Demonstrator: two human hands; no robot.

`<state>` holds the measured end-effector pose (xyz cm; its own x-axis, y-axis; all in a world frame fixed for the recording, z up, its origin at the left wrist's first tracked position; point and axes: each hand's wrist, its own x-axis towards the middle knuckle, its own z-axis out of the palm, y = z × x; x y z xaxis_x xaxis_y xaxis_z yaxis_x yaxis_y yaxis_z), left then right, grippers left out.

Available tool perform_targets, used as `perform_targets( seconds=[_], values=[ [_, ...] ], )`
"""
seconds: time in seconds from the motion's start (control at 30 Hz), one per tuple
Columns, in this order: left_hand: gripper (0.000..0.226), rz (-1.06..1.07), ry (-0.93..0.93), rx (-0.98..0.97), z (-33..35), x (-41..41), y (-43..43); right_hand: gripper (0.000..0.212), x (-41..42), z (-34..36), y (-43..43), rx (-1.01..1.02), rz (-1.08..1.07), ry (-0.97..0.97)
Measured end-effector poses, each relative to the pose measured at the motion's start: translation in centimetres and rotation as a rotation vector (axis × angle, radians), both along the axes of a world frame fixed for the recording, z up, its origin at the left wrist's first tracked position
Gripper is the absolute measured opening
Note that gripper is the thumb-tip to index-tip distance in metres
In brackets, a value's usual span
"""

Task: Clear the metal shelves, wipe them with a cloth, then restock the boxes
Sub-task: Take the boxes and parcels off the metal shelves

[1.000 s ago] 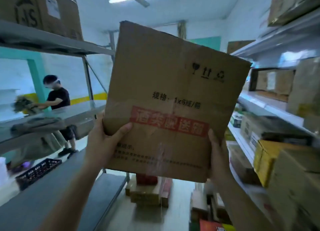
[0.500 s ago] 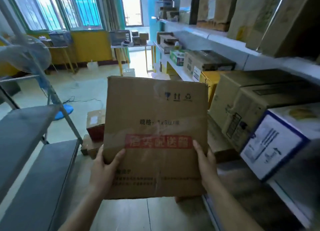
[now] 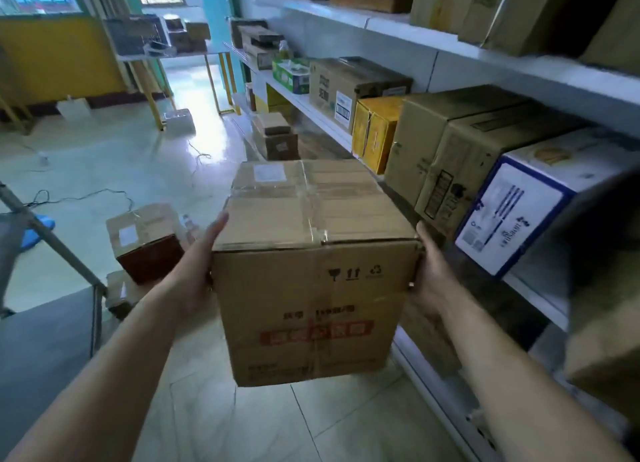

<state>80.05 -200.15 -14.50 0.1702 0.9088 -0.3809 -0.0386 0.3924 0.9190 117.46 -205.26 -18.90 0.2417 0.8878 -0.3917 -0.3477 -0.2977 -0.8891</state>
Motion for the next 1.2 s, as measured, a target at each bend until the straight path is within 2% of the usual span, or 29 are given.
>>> perform_targets(
  seconds=[0.03, 0.13, 0.2, 0.3, 0.4, 0.43, 0.5, 0.53, 0.57, 0.63, 0.73, 0.87, 1.0, 1.1, 1.2],
  values=[
    [0.085, -0.007, 0.052, -0.028, -1.8, 0.0, 0.4, 0.065, -0.1, -1.8, -0.6, -0.040, 0.045, -0.029],
    [0.046, -0.001, 0.151, -0.115, -8.3, 0.1, -1.4, 0.063, -0.4, -7.1, -4.3, -0.188, 0.112, -0.082],
    [0.038, -0.048, 0.170, -0.196, -12.3, -0.4, -3.4, 0.054, -0.4, -10.7, -6.6, -0.332, 0.139, -0.113],
    [0.053, -0.089, 0.170, -0.270, -17.7, -0.8, -5.9, 0.042, -0.5, -15.8, -9.5, -0.461, 0.133, -0.077],
    [0.089, -0.123, 0.178, -0.345, -23.9, -1.1, -8.2, 0.040, -0.7, -21.7, -11.5, -0.610, 0.120, -0.140],
    [0.098, -0.121, 0.169, -0.379, -25.7, -1.2, -9.0, 0.051, -1.1, -22.8, -12.2, -0.656, 0.115, -0.160],
    [0.104, -0.106, 0.148, -0.437, -29.2, -1.0, -10.3, 0.092, -1.6, -26.2, -13.7, -0.704, 0.089, -0.151],
    [0.105, -0.102, 0.148, -0.461, -30.4, -0.9, -10.8, 0.106, -1.8, -27.5, -14.3, -0.716, 0.077, -0.145],
    [0.106, -0.102, 0.156, -0.481, -31.8, -0.8, -11.0, 0.107, -1.9, -28.2, -14.6, -0.716, 0.072, -0.134],
    [0.108, -0.134, 0.168, -0.511, -35.4, -0.6, -11.3, 0.089, -0.9, -31.3, -14.8, -0.753, 0.063, -0.115],
    [0.102, -0.208, 0.198, -0.552, -39.8, 0.3, -11.6, 0.091, 1.2, -35.5, -15.0, -0.815, 0.044, -0.087],
    [0.084, -0.269, 0.251, -0.584, -47.2, 3.5, -13.3, 0.073, 4.0, -41.1, -15.0, -0.877, 0.036, -0.061],
    [0.067, -0.289, 0.301, -0.534, -52.3, 7.6, -15.2, 0.069, 8.1, -45.6, -15.1, -0.910, 0.113, -0.153],
    [0.088, -0.320, 0.368, -0.519, -56.0, 11.2, -16.3, 0.068, 12.0, -48.7, -14.4, -0.927, 0.229, -0.215],
    [0.080, -0.322, 0.361, -0.525, -59.8, 15.0, -17.7, 0.065, 15.7, -52.5, -13.2, -0.914, 0.296, -0.379]
  ],
)
